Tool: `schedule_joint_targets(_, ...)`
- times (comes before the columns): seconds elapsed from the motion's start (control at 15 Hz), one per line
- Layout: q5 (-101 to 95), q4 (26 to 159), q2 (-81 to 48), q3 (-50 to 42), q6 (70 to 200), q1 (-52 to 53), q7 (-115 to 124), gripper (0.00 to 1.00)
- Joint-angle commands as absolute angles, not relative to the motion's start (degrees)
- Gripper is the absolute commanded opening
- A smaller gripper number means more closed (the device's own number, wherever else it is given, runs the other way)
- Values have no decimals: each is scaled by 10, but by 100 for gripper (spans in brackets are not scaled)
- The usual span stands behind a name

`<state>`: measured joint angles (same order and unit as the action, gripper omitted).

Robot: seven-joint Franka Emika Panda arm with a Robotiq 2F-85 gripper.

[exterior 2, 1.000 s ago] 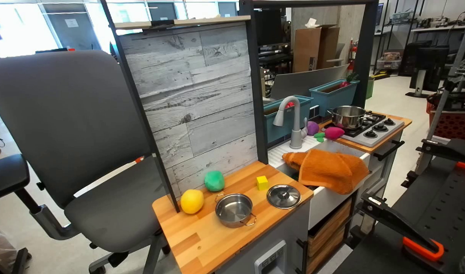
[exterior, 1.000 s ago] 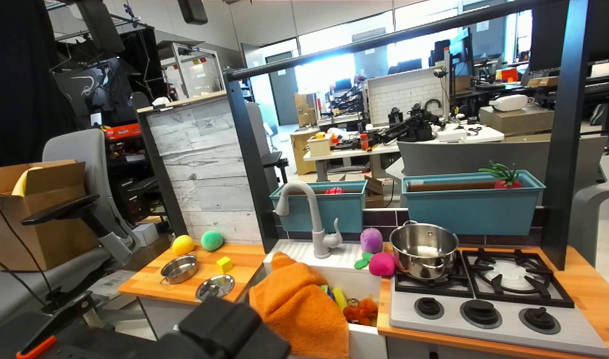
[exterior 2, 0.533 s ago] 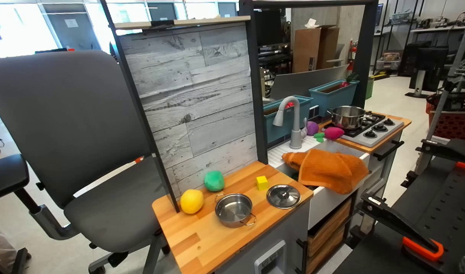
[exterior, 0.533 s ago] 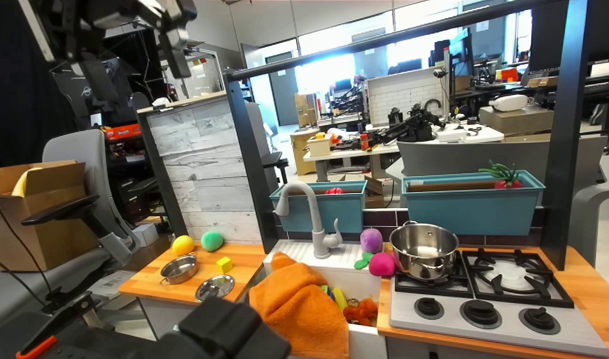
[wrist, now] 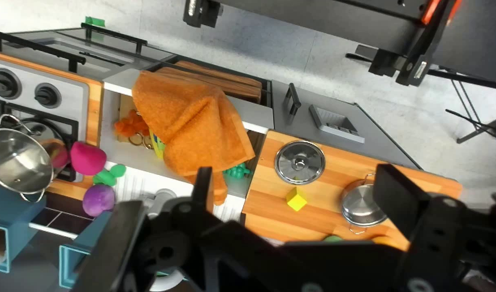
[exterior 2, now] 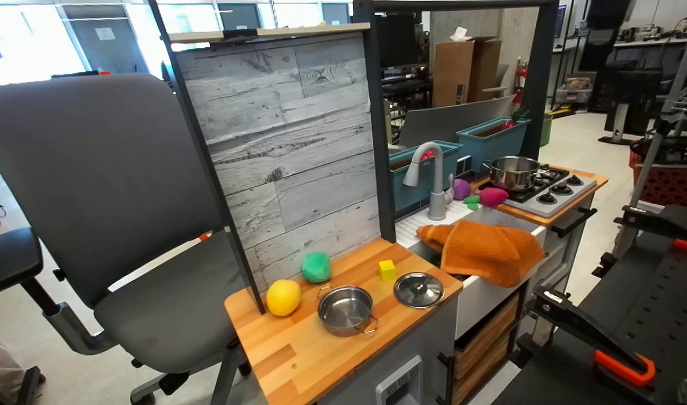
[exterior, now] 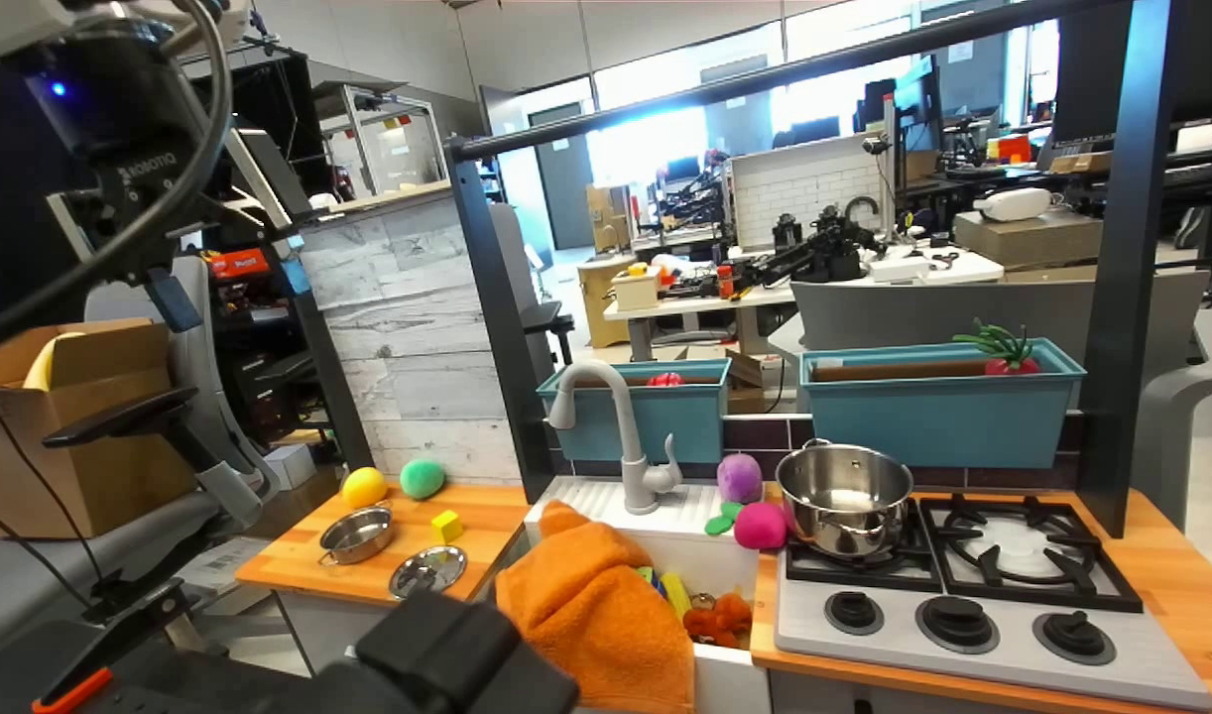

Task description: Pick the yellow block and put it in the pot

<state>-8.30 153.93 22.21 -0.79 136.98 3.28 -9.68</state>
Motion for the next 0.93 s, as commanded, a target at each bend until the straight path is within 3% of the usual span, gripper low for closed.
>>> schedule_joint_targets(0.0,-45,1493,143,-4,1413,37,-73,100)
schedule_joint_targets(0.87,-105,1347,-86,43,1439,59,103,100)
